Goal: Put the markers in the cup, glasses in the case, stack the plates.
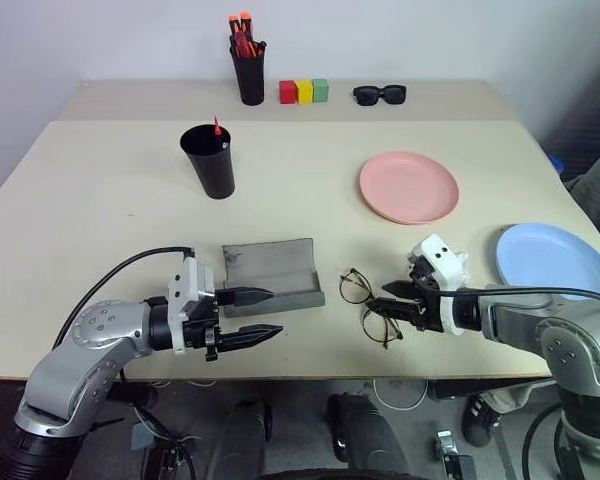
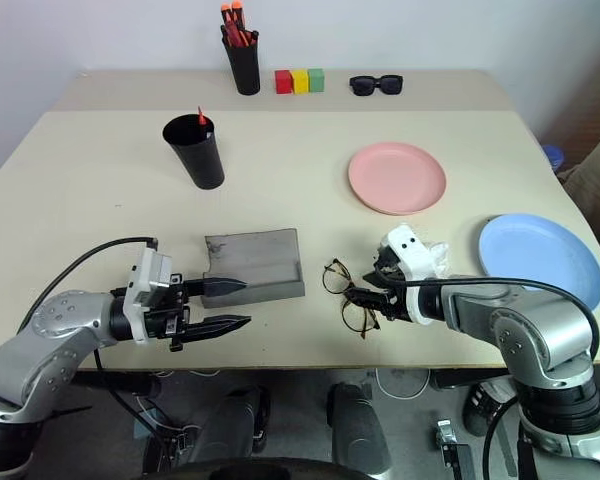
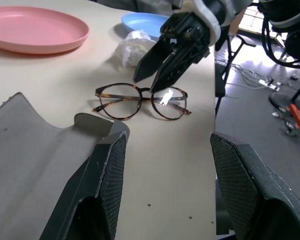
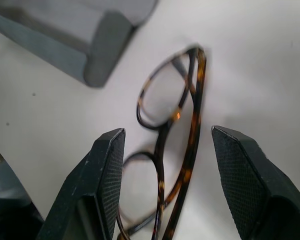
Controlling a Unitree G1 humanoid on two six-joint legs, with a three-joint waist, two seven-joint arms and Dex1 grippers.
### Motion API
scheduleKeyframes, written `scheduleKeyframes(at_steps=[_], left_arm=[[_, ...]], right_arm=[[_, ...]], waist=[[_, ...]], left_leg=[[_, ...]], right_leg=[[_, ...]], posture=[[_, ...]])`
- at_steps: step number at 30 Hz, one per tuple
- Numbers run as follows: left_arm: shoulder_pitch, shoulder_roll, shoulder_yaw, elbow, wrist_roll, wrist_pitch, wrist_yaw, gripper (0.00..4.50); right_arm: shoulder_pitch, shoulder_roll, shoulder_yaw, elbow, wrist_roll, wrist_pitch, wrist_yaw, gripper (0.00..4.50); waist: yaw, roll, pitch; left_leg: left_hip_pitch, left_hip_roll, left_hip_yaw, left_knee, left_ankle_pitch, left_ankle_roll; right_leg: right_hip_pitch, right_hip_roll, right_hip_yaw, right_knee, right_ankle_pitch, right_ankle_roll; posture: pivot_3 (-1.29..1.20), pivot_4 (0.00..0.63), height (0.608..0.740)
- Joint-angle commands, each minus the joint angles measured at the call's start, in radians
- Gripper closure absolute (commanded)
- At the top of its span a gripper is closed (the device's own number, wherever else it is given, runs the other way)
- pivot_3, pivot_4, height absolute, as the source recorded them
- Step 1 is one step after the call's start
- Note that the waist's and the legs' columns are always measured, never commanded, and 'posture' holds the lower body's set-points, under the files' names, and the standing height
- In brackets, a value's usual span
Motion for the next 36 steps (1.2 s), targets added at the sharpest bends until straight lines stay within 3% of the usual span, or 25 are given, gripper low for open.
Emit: scheduleKeyframes(at_steps=[1,6,12,20,28,36], left_arm=[[-0.021,0.009,-0.003,-0.026,-0.008,-0.004,0.007,1.78],[-0.017,0.008,-0.013,-0.024,0.000,-0.011,0.008,1.78],[0.005,0.015,-0.017,-0.026,0.011,-0.025,0.004,1.78],[0.002,0.009,0.003,-0.009,0.027,-0.047,0.034,1.78],[-0.018,0.009,0.187,0.125,0.049,-0.103,0.145,1.78],[0.066,-0.006,0.319,0.302,0.114,-0.247,0.176,1.78]], right_arm=[[0.003,0.012,-0.013,0.001,0.005,0.000,-0.010,1.76],[-0.002,0.023,-0.014,0.007,0.011,0.009,-0.019,1.76],[0.000,0.020,-0.018,0.004,0.021,0.023,-0.018,4.49],[-0.023,-0.043,-0.017,-0.013,0.001,-0.009,0.003,4.49],[-0.198,-0.184,0.061,-0.099,-0.034,-0.216,0.163,4.49],[-0.508,0.019,0.431,0.116,-0.218,-0.428,0.287,4.49]], waist=[[0.000,0.000,0.000],[-0.001,0.000,0.000],[-0.001,0.000,0.000],[0.000,0.000,0.000],[-0.005,0.001,0.001],[-0.017,0.001,0.001]], left_leg=[[0.000,0.000,0.000,0.000,0.000,0.000],[0.000,0.000,0.000,0.000,0.000,0.000],[0.000,0.000,0.000,-0.001,0.000,0.000],[-0.001,0.001,0.000,-0.001,0.000,0.000],[-0.001,0.002,0.000,-0.003,0.000,0.000],[-0.001,0.003,0.002,-0.004,0.000,0.000]], right_leg=[[0.000,0.000,0.000,0.000,0.000,0.000],[0.000,0.000,0.000,-0.001,0.000,0.000],[0.000,0.000,0.000,-0.001,0.000,0.000],[0.000,0.000,0.000,-0.003,0.000,0.000],[-0.001,0.002,-0.001,-0.005,0.000,0.000],[-0.003,0.001,0.000,-0.006,0.002,-0.002]], posture=[[0.00,0.150,0.740],[0.00,0.150,0.740],[0.00,0.150,0.740],[0.00,0.150,0.740],[0.00,0.150,0.740],[0.00,0.150,0.740]])
